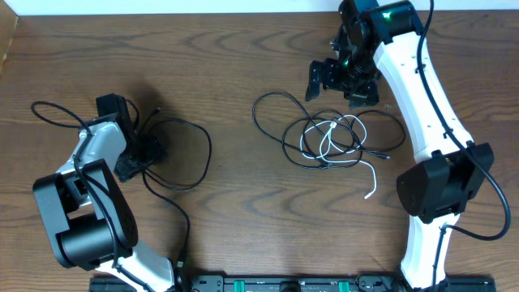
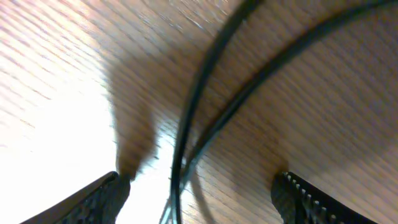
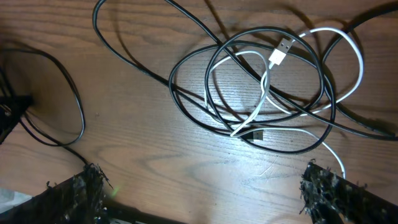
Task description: Untangle cables
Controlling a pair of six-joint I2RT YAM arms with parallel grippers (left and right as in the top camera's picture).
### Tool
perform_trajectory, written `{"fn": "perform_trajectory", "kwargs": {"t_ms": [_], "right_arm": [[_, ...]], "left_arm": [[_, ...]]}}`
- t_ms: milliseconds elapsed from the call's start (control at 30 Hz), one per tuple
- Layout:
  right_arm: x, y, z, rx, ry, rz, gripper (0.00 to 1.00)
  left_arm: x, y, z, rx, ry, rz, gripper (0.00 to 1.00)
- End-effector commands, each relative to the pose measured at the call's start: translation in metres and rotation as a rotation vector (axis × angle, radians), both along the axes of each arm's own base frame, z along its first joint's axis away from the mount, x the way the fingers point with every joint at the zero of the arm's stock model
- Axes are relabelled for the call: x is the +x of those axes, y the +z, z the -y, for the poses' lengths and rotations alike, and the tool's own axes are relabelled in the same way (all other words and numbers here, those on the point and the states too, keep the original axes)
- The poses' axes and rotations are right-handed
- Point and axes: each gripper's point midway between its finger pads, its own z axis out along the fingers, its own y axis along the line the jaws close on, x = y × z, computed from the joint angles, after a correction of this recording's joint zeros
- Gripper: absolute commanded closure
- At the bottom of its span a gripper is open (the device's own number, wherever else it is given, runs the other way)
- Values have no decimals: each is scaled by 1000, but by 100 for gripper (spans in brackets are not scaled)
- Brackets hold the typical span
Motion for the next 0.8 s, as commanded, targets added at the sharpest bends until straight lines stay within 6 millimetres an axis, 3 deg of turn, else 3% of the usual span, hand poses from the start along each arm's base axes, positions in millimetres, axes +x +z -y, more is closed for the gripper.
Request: {"fn": "perform_trajectory", "kwargs": {"t_ms": [0, 100, 200, 333, 600, 667, 767], "right_arm": [[-3, 15, -1, 9, 17, 40, 1], [-3, 15, -2, 9, 18, 40, 1], [-3, 15, -2, 9, 18, 40, 1], [-3, 15, -2, 9, 18, 40, 1], [-3, 15, -3, 9, 21, 40, 1], [-3, 15, -3, 9, 21, 40, 1], [-3, 15, -3, 9, 22, 40, 1]], "left_arm": [[-26, -17, -23, 123, 22, -120, 30], [-25, -17, -23, 124, 23, -118, 44], [-25, -17, -23, 124, 23, -118, 47], [-23, -17, -24, 127, 23, -111, 61], [-22, -20, -24, 129, 24, -102, 73], [-24, -22, -23, 129, 24, -102, 91], [-25, -24, -23, 129, 24, -100, 92]]}}
